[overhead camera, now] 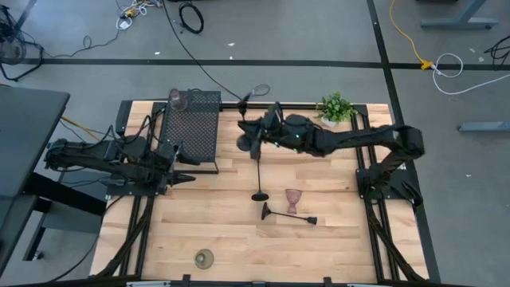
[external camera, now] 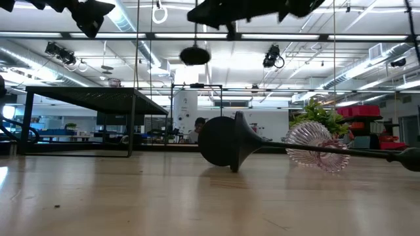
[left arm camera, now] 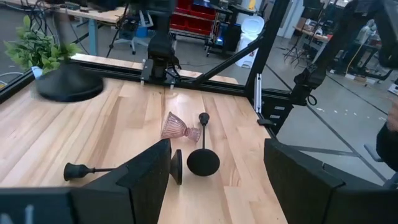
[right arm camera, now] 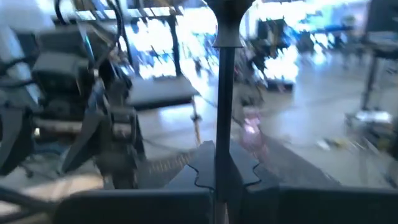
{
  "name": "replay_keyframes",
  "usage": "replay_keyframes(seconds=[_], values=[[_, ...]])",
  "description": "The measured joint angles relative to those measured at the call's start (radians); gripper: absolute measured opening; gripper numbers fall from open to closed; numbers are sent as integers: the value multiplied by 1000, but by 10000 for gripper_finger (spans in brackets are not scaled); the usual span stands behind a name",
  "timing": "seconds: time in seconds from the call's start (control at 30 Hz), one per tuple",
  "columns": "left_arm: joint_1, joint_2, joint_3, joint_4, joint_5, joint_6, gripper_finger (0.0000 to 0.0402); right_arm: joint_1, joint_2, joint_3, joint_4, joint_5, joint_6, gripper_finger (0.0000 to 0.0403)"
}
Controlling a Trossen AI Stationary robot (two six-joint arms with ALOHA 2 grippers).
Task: Pick & Place candle stick holders
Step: Put the bottom right black candle holder on the shelf
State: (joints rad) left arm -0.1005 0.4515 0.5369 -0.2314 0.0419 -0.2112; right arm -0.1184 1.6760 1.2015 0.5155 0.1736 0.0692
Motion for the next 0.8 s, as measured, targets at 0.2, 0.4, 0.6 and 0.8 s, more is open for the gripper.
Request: replay_keyframes(seconds=[0.2,0.4,0.6,0.8], values=[[0,0,0,3,-37,18,259,-90,177,37,321,-147,31,3],[0,0,0,4,-53,22,259,-122,334,221,343,-195,97,3],[0,0,0,6,-88,24,259,-124,461,450,223,-214,53,3],[0,0,0,8,-84,21,259,-167,536,559,147,-190,29,3]])
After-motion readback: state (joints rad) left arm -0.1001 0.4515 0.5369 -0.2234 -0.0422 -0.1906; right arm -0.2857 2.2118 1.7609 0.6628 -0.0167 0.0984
